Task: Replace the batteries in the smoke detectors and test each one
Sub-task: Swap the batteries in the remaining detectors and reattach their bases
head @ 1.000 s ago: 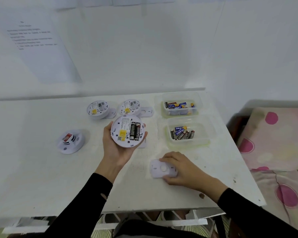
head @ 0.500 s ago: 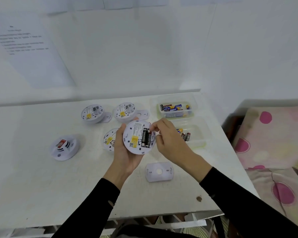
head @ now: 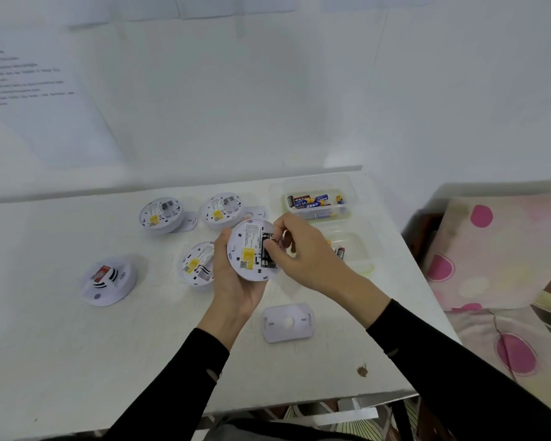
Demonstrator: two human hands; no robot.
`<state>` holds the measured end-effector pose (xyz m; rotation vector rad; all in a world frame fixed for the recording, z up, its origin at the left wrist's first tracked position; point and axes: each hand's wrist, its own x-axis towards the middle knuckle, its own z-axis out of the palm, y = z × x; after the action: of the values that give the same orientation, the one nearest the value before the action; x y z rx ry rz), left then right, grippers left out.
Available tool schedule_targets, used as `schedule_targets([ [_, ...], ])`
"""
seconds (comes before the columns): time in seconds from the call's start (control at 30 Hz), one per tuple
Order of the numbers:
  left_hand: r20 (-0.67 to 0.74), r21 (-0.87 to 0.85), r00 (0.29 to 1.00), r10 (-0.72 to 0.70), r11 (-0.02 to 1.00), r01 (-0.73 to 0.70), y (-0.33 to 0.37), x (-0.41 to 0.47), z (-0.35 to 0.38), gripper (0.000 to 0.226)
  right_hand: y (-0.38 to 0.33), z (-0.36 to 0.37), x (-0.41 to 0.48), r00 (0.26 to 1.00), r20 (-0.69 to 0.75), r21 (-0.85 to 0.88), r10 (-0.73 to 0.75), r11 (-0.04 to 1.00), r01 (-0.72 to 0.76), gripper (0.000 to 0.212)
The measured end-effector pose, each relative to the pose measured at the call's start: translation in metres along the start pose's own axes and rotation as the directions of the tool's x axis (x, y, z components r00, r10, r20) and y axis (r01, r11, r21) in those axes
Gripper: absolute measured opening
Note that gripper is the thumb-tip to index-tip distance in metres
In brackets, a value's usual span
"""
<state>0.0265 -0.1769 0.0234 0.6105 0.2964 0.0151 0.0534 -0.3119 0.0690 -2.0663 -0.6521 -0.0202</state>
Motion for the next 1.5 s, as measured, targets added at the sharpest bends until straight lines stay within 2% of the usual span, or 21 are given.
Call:
schedule_targets([
  [0.07,0.013,-0.004,1.000,-0.007,1.000,0.007,-0.001,0.004,-0.002,0.078,0.002,-0.006,0.002,1.000,0.015,0.079,0.024,0.997,-0.025,0.010],
  [0.1,0.012,-0.012,1.000,-0.019,1.000,0.019,0.000,0.004,-0.001,0.073,0.005,-0.010,0.005,0.998,-0.035,0.134,0.052,0.990,-0.046,0.010],
  [0.17,0.019,-0.037,0.999,-0.039,0.999,0.039,0.001,0.005,-0.004,0.066,0.018,-0.023,0.011,0.962,-0.224,0.244,0.157,0.964,-0.100,0.009],
  [0.23,0.024,-0.034,0.999,-0.043,0.998,0.044,0.004,0.005,-0.008,0.070,0.039,-0.036,0.015,0.894,-0.344,0.236,0.285,0.948,-0.212,0.009],
  [0.27,0.029,-0.029,0.999,-0.041,0.999,0.042,0.006,0.006,-0.009,0.077,0.052,-0.041,0.015,0.882,-0.328,0.168,0.339,0.940,-0.299,0.008],
  [0.33,0.041,-0.034,0.998,-0.048,0.998,0.049,0.010,0.007,-0.013,0.093,0.074,-0.044,0.012,0.879,-0.194,-0.004,0.435,0.896,-0.444,0.007],
  [0.4,0.062,-0.057,0.995,-0.074,0.995,0.078,0.012,0.008,-0.012,0.088,0.088,-0.040,0.006,0.864,-0.088,-0.101,0.495,0.859,-0.502,0.009],
  [0.47,0.064,-0.027,0.995,-0.078,0.996,0.080,0.013,0.010,-0.011,0.081,0.093,-0.036,0.003,0.860,-0.049,-0.165,0.508,0.845,-0.508,0.010],
  [0.53,0.065,0.010,0.995,-0.081,0.997,0.080,0.015,0.011,-0.009,0.092,0.092,-0.032,0.003,0.890,-0.091,-0.234,0.446,0.859,-0.455,0.009],
  [0.6,0.072,0.022,0.995,-0.067,0.998,0.065,0.015,0.011,-0.005,0.098,0.080,-0.027,0.004,0.945,-0.150,-0.219,0.291,0.922,-0.319,0.008],
  [0.63,0.085,0.018,0.994,-0.068,0.998,0.067,0.014,0.011,-0.004,0.092,0.070,-0.024,0.005,0.970,-0.151,-0.182,0.192,0.959,-0.218,0.009],
  [0.7,0.085,0.005,0.995,-0.046,0.999,0.045,0.013,0.011,0.000,0.060,0.046,-0.015,0.006,0.995,-0.097,-0.137,-0.011,0.991,-0.003,0.011],
  [0.73,0.082,-0.004,0.996,-0.036,0.999,0.036,0.012,0.011,0.001,0.048,0.036,-0.011,0.006,0.993,-0.068,-0.150,-0.100,0.985,0.089,0.013],
  [0.8,0.097,-0.025,0.995,-0.036,0.999,0.038,0.011,0.010,0.005,0.040,0.025,-0.005,0.005,0.976,-0.029,-0.232,-0.215,0.951,0.203,0.023],
  [0.9,0.106,-0.030,0.994,-0.022,0.999,0.025,0.011,0.008,0.006,0.041,0.016,-0.001,0.003,0.968,0.037,-0.326,-0.248,0.912,0.247,0.038],
  [1.07,0.091,-0.023,0.996,0.022,1.000,-0.020,0.009,0.006,0.006,0.041,0.006,-0.001,0.003,0.973,0.128,-0.299,-0.192,0.928,0.223,0.043],
  [1.3,0.097,0.027,0.994,0.040,0.999,-0.043,0.006,0.001,0.010,0.037,0.005,-0.001,0.002,0.960,0.086,-0.382,-0.266,0.881,0.279,0.045],
  [1.4,0.104,0.047,0.994,0.029,0.998,-0.034,0.004,-0.001,0.012,0.032,0.008,-0.002,0.002,0.959,0.107,-0.387,-0.263,0.878,0.283,0.048],
  [1.5,0.086,0.050,0.996,-0.003,0.999,-0.001,0.004,-0.001,0.011,0.037,0.011,-0.003,0.002,0.961,0.121,-0.372,-0.247,0.887,0.275,0.049],
])
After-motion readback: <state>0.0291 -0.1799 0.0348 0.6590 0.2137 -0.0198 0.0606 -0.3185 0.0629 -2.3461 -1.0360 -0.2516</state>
